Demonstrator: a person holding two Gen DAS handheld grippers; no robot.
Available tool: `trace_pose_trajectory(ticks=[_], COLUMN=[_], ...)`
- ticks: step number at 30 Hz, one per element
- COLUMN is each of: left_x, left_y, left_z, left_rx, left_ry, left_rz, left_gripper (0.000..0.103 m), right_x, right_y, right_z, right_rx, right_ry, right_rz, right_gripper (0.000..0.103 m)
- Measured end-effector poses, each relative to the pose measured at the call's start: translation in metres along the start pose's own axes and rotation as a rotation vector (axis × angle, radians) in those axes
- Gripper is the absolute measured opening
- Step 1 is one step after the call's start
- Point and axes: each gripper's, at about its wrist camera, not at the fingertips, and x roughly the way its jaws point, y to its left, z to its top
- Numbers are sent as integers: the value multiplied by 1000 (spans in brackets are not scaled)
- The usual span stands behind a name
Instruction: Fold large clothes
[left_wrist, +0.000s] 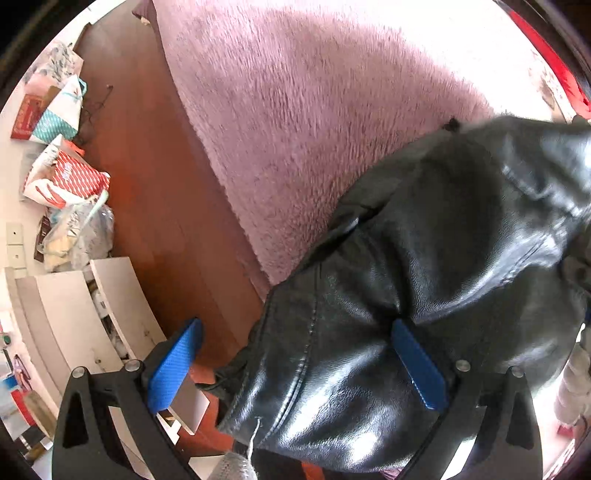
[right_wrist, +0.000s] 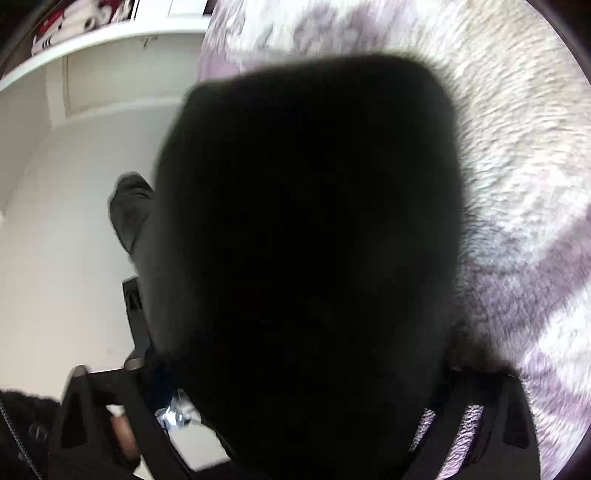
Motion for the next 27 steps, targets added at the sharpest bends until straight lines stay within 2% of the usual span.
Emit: trace_pose_trajectory(ticks=[1, 2, 5, 6, 9, 11, 13, 14, 15, 16, 17, 18, 20, 23, 24, 26, 27], left_x=[-6, -17, -50, -61, -88, -99, -98, -95, -90, -87, -82, -77, -67, -57, -53, -44, -38], left_y=[-1, -4, -16, -22, -43, -70, -97, -115, -128, -140, -158, -164, -191, -216, -222, -235, -234], left_z=[2, 5, 15, 20, 30, 35, 36, 35, 35, 33, 31, 29, 25, 29, 31, 32, 32], left_rx=[0, 3, 23, 34, 69, 114, 170, 206, 229, 246, 270, 287, 338, 375, 380, 392, 398], left_ry=[-10, -27, -98, -124, -192, -233, -253, -253, -249, -245, -236, -232, -229, -231, -232, -228, -224], left_rz=[4, 7, 15, 19, 13, -3, -6, -6, -18, -35, -52, -60, -70, -57, -52, -33, -27], left_gripper=[103, 103, 103, 103, 103, 103, 103, 103, 103, 103, 103, 103, 103, 103, 103, 103, 103], right_x=[-5, -11, -29, -39, -69, -102, -134, -140, -145, -147, -146, -146, -151, -169, -191, -228, -238], right_y=[1, 1, 6, 8, 9, -2, -28, -44, -60, -77, -93, -105, -108, -77, -75, -51, -43], right_z=[-5, -10, -30, -42, -64, -84, -105, -112, -118, -122, -126, -132, -140, -154, -166, -173, -173], right_rx=[29, 63, 142, 187, 262, 325, 414, 458, 516, 595, 660, 696, 690, 636, 627, 562, 529], right_ry=[-25, -55, -152, -201, -338, -479, -644, -690, -699, -674, -628, -596, -558, -533, -538, -611, -634], right_rz=[-6, -4, 29, 85, 173, 233, 235, 211, 144, 64, 21, 49, 72, -117, -159, -279, -281], right_gripper=[74, 67, 60, 59, 59, 59, 62, 72, 79, 84, 89, 89, 89, 89, 89, 89, 89])
